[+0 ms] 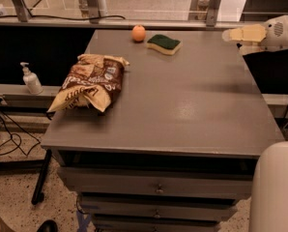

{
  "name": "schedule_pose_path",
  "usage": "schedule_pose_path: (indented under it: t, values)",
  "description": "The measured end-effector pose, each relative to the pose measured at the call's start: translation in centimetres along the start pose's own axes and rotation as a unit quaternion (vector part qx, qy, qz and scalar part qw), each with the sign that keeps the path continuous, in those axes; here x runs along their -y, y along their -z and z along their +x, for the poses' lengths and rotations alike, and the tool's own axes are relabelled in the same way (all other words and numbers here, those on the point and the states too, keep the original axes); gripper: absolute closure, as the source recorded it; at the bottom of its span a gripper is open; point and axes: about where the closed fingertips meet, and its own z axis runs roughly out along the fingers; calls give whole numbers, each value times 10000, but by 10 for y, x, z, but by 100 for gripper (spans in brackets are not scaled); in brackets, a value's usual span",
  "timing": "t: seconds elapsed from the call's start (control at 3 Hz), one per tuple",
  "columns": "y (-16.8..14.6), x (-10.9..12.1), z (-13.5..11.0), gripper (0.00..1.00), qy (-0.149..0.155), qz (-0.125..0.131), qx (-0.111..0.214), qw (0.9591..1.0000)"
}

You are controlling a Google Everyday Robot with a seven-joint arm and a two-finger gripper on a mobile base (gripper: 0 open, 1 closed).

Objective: Move sponge near orange

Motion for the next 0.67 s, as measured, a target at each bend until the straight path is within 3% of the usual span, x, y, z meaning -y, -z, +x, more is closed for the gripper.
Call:
schedule_pose_path:
  t: [0.33,0.67]
  values:
    - [28,-22,-3,0,101,-521,333,9980]
    - [57,-44,-21,0,551,-536,676,9947]
